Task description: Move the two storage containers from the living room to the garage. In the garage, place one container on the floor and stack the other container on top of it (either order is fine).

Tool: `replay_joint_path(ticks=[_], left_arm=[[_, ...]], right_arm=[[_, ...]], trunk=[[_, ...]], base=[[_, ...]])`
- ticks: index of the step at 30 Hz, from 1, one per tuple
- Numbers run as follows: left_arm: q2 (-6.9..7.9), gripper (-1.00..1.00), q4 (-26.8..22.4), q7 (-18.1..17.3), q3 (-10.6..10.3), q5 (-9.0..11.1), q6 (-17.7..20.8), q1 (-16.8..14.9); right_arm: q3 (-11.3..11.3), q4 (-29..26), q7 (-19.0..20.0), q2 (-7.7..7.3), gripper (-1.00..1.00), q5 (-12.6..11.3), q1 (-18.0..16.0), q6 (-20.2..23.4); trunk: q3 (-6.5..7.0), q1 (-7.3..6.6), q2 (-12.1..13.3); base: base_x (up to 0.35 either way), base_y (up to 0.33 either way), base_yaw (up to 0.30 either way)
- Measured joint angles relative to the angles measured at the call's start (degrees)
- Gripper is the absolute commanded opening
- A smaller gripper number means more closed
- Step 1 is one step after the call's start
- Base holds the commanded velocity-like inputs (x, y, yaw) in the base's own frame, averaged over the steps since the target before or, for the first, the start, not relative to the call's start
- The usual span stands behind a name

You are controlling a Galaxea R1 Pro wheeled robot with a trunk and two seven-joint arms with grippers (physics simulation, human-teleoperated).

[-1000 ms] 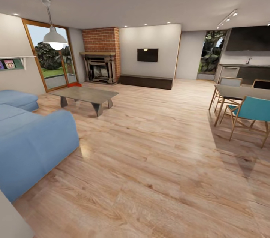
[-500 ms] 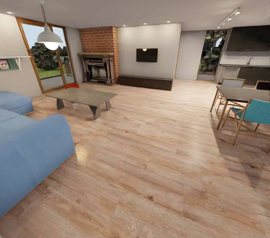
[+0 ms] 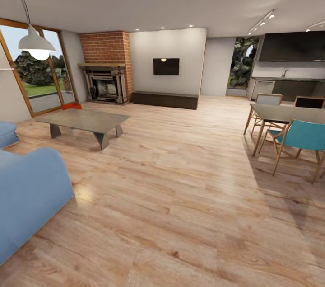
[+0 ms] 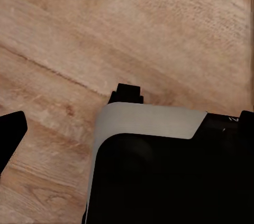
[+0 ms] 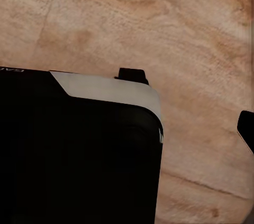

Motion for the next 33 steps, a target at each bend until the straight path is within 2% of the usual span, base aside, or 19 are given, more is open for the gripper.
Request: replay_joint_path(ticks=[33], left_arm=[[0.0,1.0,0.0,-0.02,0.0,0.0,0.08,0.0]], right_arm=[[0.34,0.0,0.09,-0.09,1.0,0.36,0.01,-0.17]], trunk=[[0.0,0.0,0.0]], base=[[0.323,0.0,0.0]])
